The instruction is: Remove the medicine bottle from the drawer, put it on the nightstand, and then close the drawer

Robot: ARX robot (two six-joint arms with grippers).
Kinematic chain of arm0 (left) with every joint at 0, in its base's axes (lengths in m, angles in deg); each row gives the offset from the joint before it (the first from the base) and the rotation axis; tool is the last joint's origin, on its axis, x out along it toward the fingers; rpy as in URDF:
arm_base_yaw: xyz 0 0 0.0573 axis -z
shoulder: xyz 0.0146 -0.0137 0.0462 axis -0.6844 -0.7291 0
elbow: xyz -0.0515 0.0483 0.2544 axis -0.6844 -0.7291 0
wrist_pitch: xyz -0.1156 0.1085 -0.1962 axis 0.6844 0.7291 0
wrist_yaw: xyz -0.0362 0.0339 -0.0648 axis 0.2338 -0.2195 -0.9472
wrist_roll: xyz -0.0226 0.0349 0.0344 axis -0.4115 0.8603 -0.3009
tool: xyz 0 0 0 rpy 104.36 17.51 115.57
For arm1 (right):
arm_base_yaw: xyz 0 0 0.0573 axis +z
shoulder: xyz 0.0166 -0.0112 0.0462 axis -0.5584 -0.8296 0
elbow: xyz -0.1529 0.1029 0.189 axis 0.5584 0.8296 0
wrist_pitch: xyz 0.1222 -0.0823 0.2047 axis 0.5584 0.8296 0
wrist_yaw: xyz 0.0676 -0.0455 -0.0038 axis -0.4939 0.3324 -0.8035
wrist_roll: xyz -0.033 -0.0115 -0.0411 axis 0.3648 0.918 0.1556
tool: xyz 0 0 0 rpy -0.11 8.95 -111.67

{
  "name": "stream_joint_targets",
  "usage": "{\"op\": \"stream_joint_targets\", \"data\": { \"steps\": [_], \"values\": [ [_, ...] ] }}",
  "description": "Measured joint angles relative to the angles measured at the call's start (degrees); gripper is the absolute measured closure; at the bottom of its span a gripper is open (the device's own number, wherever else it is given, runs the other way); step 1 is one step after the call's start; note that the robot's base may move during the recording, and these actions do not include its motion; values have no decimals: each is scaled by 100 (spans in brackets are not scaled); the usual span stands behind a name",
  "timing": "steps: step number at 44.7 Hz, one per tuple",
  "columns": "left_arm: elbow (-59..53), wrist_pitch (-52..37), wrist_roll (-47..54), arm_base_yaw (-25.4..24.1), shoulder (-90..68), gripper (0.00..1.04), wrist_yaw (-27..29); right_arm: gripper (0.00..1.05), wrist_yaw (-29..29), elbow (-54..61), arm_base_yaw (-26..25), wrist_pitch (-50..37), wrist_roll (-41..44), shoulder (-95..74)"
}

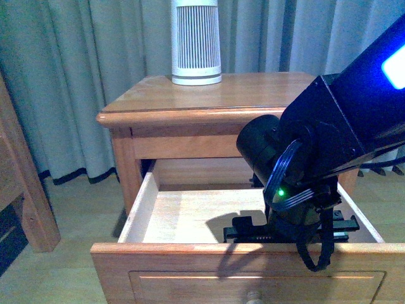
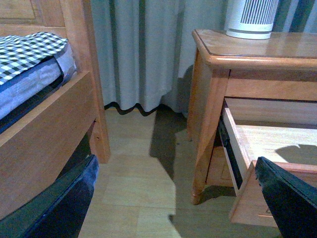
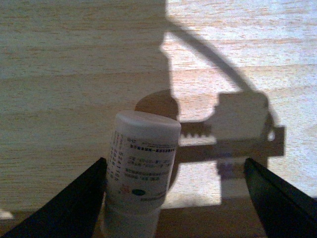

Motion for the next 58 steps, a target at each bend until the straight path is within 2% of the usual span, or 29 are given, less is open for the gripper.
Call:
{"op": "stream_joint_targets", "data": {
  "steps": [10, 14, 36, 52, 58],
  "values": [
    [0, 0, 0, 0, 0, 7, 0, 62, 85, 0, 22, -9, 105, 2],
    [0, 0, 0, 0, 0, 7, 0, 73, 170, 0, 42, -42, 151, 7],
    [0, 0, 0, 0, 2, 7, 0, 75, 560, 273, 293, -435, 522, 761],
    [0, 0, 0, 0, 2, 7, 0, 75, 898, 1233, 728, -1222, 841, 2256],
    [0, 0, 0, 0, 0, 7, 0, 75, 1110, 1167, 645, -1582, 1123, 2795]
  ]
}}
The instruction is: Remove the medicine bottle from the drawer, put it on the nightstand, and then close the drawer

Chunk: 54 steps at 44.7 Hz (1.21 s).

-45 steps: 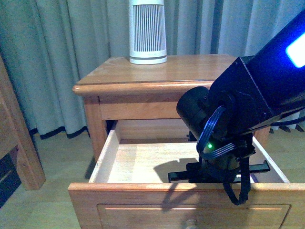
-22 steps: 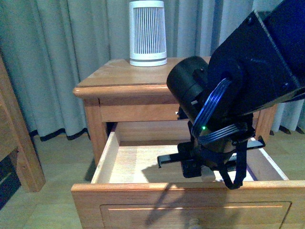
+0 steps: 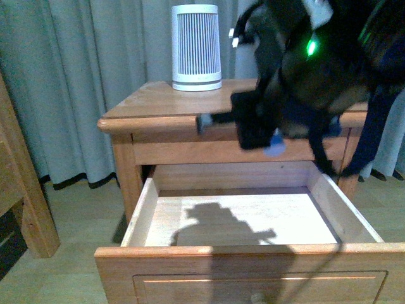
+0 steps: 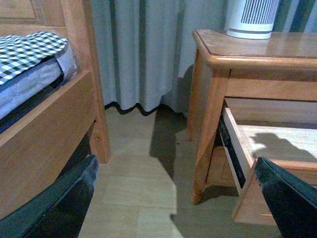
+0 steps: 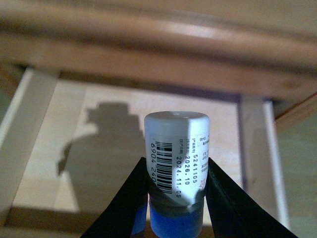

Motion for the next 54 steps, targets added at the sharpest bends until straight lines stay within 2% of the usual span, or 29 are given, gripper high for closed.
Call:
{"op": "stream_joint_targets", "data": {
  "steps": [7, 15, 25, 41, 54],
  "values": [
    [0, 0, 0, 0, 0, 7, 0, 75, 2, -706, -417, -317, 426, 103],
    [0, 0, 0, 0, 2, 7, 2, 75, -372, -2450, -894, -162, 503, -1008],
    [0, 0, 0, 0, 2, 7, 0, 75, -507, -4483, -1228, 643, 411, -2870],
    [0, 0, 0, 0, 2, 7, 0, 75, -496, -5781, -1384, 1392, 238, -3755],
    [0, 0, 0, 0, 2, 7, 2, 34, -544, -5845, -1421, 1473, 219, -3891]
  ]
}}
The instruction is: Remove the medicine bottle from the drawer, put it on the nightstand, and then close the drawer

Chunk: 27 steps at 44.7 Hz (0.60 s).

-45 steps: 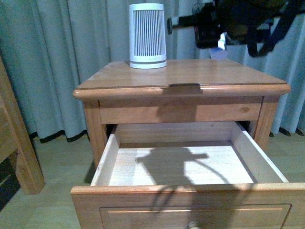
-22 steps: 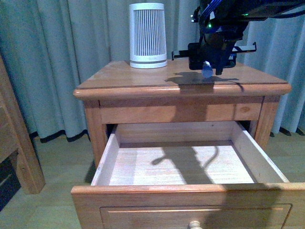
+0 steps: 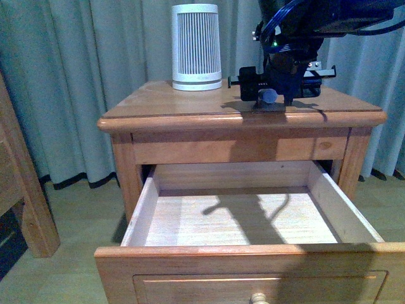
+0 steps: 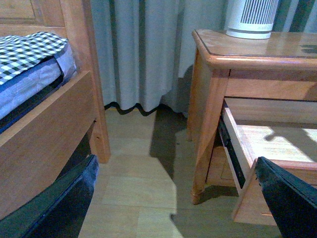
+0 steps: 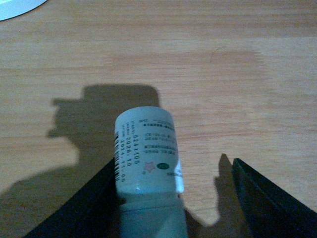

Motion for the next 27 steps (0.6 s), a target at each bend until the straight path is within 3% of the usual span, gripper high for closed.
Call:
{"op": "stream_joint_targets", "data": {
  "steps": [8, 10, 20, 27],
  "values": [
    [0, 0, 0, 0, 0, 7, 0, 8, -22, 35, -68, -76, 2, 2],
    [0, 0, 0, 0, 0, 7, 0, 5, -35, 68, -76, -101, 0, 4],
    [0, 0, 0, 0, 0, 7, -2, 7, -48, 601, -92, -531, 74, 308],
    [0, 0, 0, 0, -2, 7, -2, 7, -411, 1281, -79, -1152, 140, 1021]
  ]
}}
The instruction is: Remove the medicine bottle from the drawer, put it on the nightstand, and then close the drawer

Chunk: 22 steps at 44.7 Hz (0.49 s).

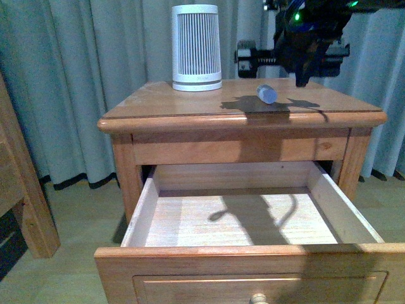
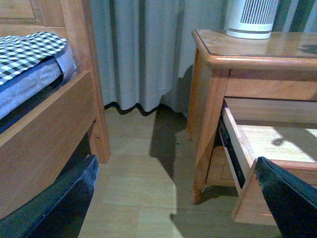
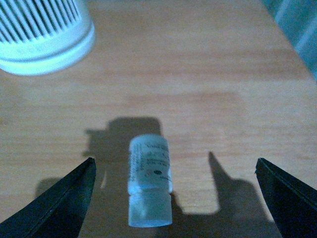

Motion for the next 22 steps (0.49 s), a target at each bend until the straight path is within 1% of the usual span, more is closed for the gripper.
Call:
{"op": "stream_joint_targets", "data": {
  "steps": [4, 12, 19, 22],
  "values": [
    [0, 0, 0, 0, 2, 7, 2, 7, -168, 621, 9, -568, 98, 723],
    [0, 0, 0, 0, 0, 7, 0, 7, -166, 1875, -57, -1370, 243, 1958],
    [0, 0, 0, 0, 2, 7, 2, 7, -13, 4247, -407, -2553, 452, 3882],
    [0, 0, 0, 0, 2, 7, 0, 7, 9, 5108, -573, -2736, 483, 4631]
  ]
}}
